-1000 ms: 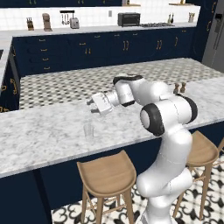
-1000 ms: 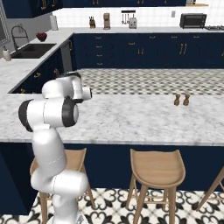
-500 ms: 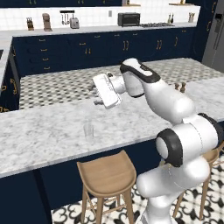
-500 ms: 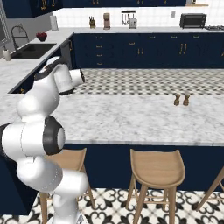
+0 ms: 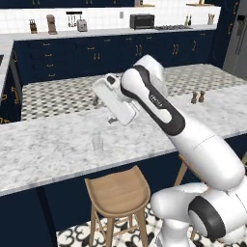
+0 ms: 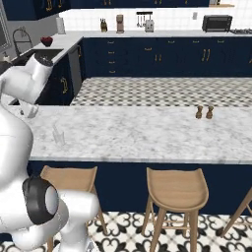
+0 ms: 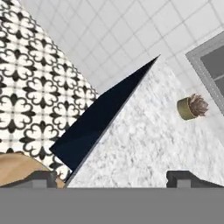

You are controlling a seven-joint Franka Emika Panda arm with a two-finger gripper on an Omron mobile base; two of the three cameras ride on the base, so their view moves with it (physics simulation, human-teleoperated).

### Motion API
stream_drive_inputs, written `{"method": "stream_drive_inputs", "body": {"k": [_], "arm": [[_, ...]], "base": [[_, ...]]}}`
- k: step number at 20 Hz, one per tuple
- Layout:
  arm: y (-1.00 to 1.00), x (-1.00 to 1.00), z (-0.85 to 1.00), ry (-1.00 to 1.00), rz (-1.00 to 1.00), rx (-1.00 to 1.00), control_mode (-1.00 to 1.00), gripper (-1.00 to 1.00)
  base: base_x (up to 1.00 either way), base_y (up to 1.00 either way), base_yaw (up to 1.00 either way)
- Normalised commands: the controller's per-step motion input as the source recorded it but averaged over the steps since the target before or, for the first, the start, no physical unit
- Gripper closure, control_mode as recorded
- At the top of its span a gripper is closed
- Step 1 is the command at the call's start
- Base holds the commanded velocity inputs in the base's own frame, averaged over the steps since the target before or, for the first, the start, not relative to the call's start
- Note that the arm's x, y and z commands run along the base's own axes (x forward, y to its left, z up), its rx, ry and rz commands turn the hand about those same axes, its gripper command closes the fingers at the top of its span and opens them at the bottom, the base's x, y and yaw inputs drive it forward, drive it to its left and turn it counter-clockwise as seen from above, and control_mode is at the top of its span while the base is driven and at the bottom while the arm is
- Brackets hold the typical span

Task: Take a straw from the drawer in front and place it inside the glass cup on the dining counter.

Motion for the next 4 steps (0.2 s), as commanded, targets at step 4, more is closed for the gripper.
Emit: {"method": "stream_drive_inputs", "body": {"k": [4], "arm": [[0.26, -1.00, -0.05, -0.20, 0.02, -0.52, -1.00, -1.00]], "base": [[0.00, 0.00, 0.00]]}}
